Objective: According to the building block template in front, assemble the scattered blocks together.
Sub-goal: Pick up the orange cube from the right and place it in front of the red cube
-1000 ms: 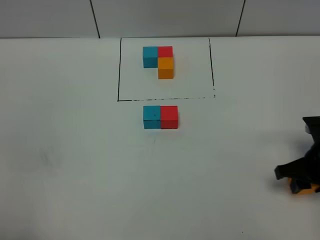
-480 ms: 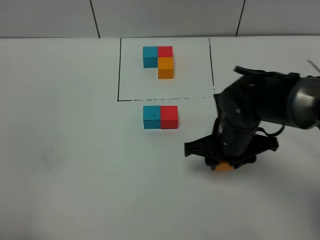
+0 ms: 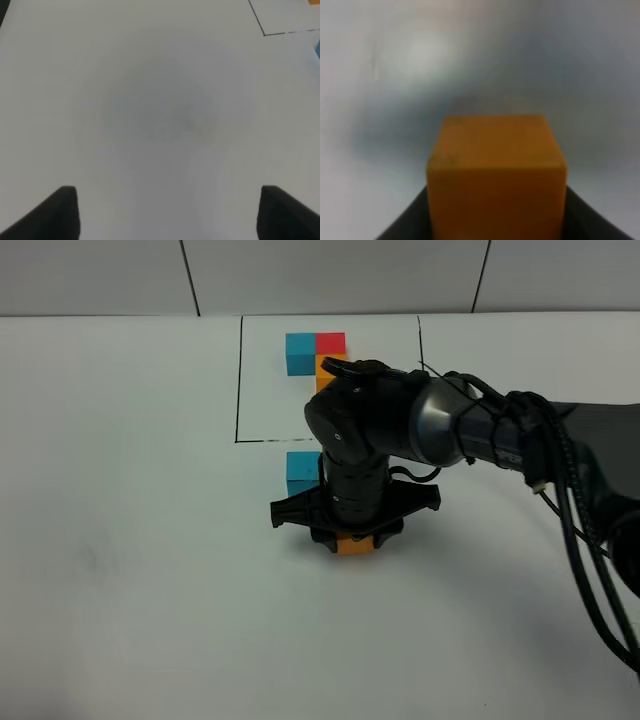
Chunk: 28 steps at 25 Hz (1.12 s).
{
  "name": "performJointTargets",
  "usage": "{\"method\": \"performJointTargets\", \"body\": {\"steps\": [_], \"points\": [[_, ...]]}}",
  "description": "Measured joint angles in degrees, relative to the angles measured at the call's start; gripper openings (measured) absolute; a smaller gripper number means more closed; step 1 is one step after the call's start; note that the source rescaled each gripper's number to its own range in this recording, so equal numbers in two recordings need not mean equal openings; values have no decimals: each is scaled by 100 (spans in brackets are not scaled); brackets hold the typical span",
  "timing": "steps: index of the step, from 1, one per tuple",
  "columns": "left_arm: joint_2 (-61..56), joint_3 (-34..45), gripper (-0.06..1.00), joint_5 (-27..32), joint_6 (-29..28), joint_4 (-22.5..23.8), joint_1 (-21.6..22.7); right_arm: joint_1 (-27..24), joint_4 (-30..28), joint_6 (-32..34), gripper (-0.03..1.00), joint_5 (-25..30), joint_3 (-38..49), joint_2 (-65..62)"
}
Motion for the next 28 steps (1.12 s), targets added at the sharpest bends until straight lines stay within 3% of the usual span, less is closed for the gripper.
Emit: {"method": "performJointTargets", "body": {"steps": [7,28], "points": [[0,0,66,10,0,0,0,0,0,32,2,93,-620,486],[0,0,66,14,0,0,0,-5,-376,358,2,-32,-737,584]]}}
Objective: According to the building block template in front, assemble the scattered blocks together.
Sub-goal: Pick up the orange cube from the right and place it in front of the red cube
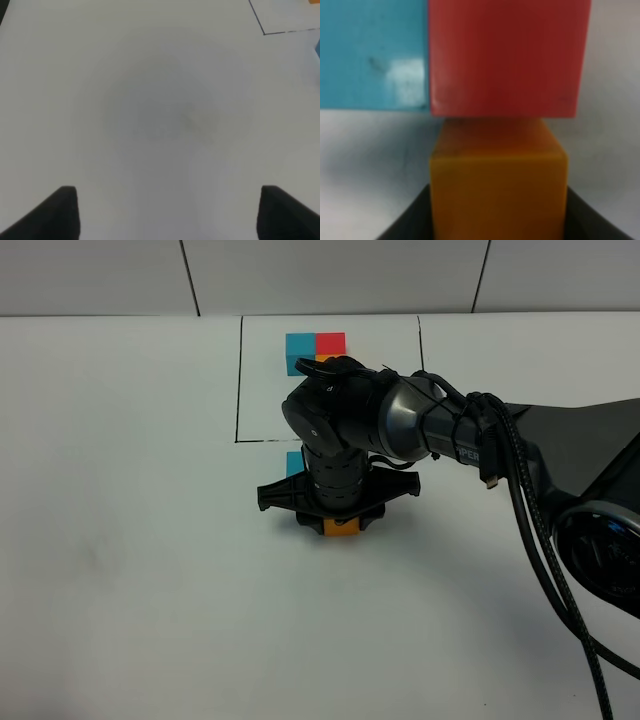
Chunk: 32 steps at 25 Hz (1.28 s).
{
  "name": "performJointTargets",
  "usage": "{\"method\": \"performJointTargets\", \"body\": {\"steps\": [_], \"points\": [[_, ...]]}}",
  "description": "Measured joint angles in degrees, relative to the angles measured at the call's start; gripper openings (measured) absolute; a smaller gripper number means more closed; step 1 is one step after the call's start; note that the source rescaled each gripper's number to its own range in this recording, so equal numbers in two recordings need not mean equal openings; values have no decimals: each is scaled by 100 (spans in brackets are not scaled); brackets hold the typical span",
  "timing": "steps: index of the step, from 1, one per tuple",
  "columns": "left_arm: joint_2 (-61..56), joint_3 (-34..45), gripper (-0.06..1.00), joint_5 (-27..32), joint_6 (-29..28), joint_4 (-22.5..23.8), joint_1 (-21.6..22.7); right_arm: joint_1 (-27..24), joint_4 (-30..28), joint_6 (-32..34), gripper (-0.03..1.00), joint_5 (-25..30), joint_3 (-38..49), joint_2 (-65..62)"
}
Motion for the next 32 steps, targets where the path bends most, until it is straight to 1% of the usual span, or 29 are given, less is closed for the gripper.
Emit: {"method": "performJointTargets", "body": {"steps": [13,21,32], "points": [[0,0,66,0,0,0,0,-29,106,41,2,-148,0,0],[0,0,66,0,0,0,0,-29,-55,184,2,-277,0,11],[0,0,66,0,0,0,0,-29,-85,202,2,-282,-34,102]]}}
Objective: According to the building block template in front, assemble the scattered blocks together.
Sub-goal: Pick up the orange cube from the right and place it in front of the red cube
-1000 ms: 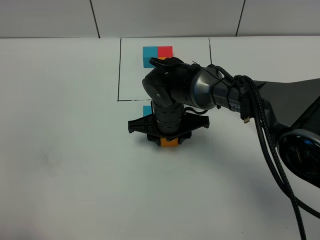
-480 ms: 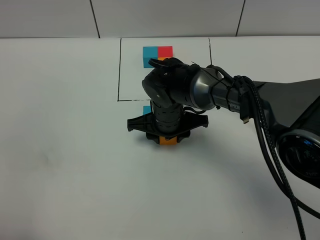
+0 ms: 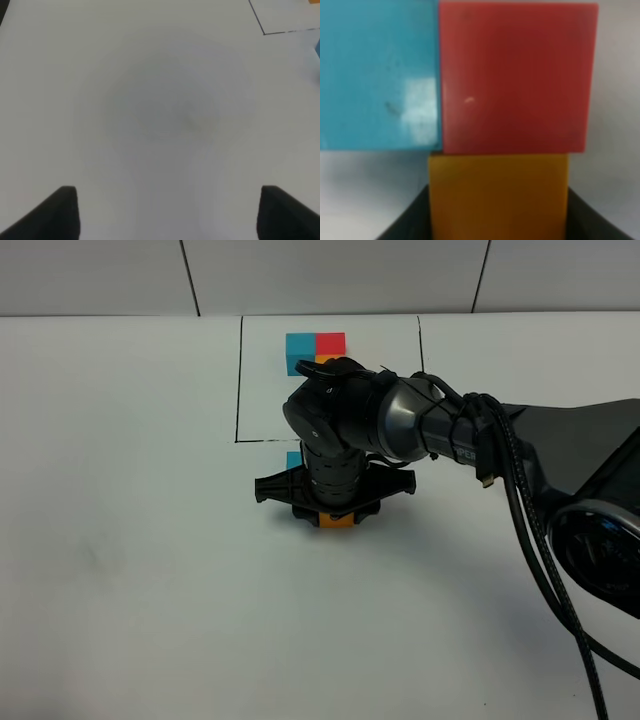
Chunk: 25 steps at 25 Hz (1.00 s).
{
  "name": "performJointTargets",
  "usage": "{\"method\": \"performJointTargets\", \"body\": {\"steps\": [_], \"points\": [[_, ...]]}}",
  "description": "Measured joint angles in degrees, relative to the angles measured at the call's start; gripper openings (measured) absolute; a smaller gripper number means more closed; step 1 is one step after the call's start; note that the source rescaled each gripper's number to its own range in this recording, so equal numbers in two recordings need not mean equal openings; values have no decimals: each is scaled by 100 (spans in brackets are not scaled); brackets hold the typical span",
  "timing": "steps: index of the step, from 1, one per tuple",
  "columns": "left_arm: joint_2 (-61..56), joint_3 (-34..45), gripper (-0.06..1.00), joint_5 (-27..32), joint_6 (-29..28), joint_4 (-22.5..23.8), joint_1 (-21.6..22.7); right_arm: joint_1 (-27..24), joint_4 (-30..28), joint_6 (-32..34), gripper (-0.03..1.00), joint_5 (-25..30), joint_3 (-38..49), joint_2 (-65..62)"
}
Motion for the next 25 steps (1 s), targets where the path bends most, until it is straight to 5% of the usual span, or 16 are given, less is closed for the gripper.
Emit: {"method": "performJointTargets", "body": {"steps": [25], "points": [[0,0,66,2,6,0,0,5,-136,0,2,-11,-18,89]]}}
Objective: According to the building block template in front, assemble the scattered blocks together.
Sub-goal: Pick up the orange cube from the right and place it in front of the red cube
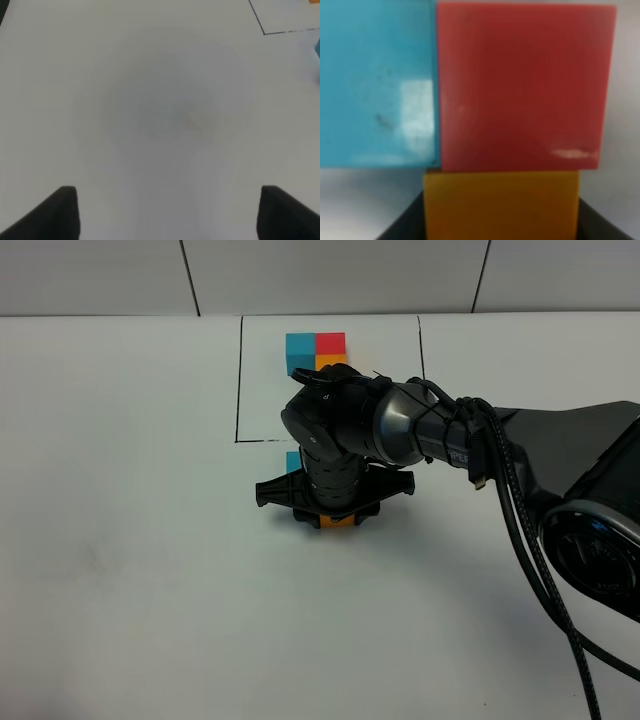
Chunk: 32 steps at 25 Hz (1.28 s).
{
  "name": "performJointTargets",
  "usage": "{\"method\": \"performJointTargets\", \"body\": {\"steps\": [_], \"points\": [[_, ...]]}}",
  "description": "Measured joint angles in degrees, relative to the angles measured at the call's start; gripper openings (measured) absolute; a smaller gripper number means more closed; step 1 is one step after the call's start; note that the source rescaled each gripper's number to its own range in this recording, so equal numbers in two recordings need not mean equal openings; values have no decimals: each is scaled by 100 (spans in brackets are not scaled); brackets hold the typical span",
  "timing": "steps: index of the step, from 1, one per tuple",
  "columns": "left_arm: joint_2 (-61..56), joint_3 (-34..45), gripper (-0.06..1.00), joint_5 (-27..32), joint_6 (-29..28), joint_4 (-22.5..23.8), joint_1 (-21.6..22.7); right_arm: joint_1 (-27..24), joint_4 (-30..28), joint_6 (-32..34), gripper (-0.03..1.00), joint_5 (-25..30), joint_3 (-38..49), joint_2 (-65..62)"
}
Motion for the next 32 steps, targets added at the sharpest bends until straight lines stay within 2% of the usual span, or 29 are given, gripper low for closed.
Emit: {"method": "performJointTargets", "body": {"steps": [32], "points": [[0,0,66,0,0,0,0,11,-142,-22,2,11,0,0]]}}
